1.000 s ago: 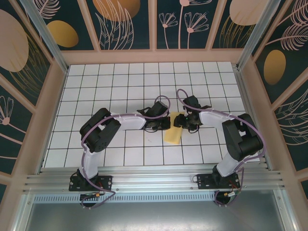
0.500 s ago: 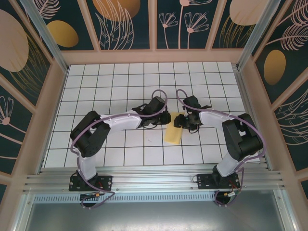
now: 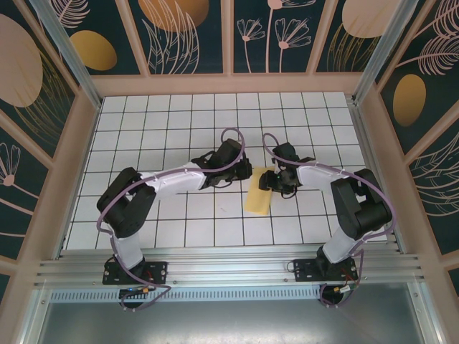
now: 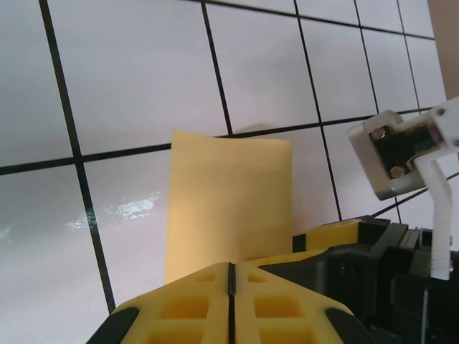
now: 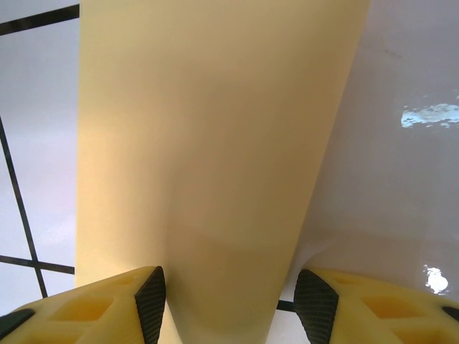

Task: Fold a paper plane with a square sheet of paper (pick it up from the middle)
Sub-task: Hold the square sheet of paper at the center of the table.

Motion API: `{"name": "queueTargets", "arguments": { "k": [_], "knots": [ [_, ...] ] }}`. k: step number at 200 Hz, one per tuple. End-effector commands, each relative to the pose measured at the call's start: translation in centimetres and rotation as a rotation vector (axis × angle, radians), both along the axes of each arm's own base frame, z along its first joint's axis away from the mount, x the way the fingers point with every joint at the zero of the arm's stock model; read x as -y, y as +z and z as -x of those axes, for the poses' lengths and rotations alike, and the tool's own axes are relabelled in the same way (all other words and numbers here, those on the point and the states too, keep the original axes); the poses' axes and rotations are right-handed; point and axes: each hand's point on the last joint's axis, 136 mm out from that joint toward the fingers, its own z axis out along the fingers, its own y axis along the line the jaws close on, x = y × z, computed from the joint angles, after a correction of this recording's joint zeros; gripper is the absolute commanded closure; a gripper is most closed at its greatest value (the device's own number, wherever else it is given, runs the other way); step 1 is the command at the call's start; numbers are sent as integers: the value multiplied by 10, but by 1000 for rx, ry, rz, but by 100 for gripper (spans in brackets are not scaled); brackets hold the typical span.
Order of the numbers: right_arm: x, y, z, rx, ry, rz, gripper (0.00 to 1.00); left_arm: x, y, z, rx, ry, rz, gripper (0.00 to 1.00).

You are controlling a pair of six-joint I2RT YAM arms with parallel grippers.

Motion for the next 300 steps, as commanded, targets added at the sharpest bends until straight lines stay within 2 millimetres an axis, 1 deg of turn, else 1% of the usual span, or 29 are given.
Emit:
{"name": "queueTargets", "arguments": {
  "k": [1, 24, 60, 112, 132, 181, 209, 221, 234, 246, 260, 278, 290, 300],
  "knots": [
    [18, -37, 12, -69, -13, 96, 43, 8, -16, 6, -48, -45, 12, 95],
    [18, -37, 12, -71, -19, 98, 43, 11, -27, 9, -83, -62, 7, 100],
    [19, -38, 13, -75, -23, 100, 43, 14, -46, 14, -130, -88, -32, 100],
    [19, -39, 14, -76, -27, 99, 42, 20, -62, 18, -156, -115, -73, 100],
    [20, -39, 14, -77, -29, 98, 42, 20, -72, 20, -170, -122, -107, 100],
    [20, -38, 14, -77, -31, 100, 42, 10, -94, 26, -201, -117, -187, 100],
    [19, -37, 13, -75, -29, 98, 41, 5, -102, 27, -212, -111, -213, 100],
    [18, -34, 10, -66, -32, 93, 40, 3, -104, 28, -213, -110, -224, 100],
    [15, -26, 5, -47, -35, 77, 39, 1, -106, 29, -216, -110, -231, 100],
    [13, -14, -1, -19, -42, 59, 36, 0, -107, 30, -216, -109, -238, 100],
    [14, 6, -10, 29, -62, 38, 33, -1, -107, 30, -214, -111, -239, 100],
    [18, 31, -15, 87, -97, -2, 29, 0, -108, 30, -213, -112, -240, 100],
    [18, 46, -16, 118, -111, -58, 30, -1, -108, 29, -212, -112, -239, 100],
    [12, 57, -14, 134, -104, -124, 35, -1, -108, 30, -212, -112, -239, 100]
  ]
}}
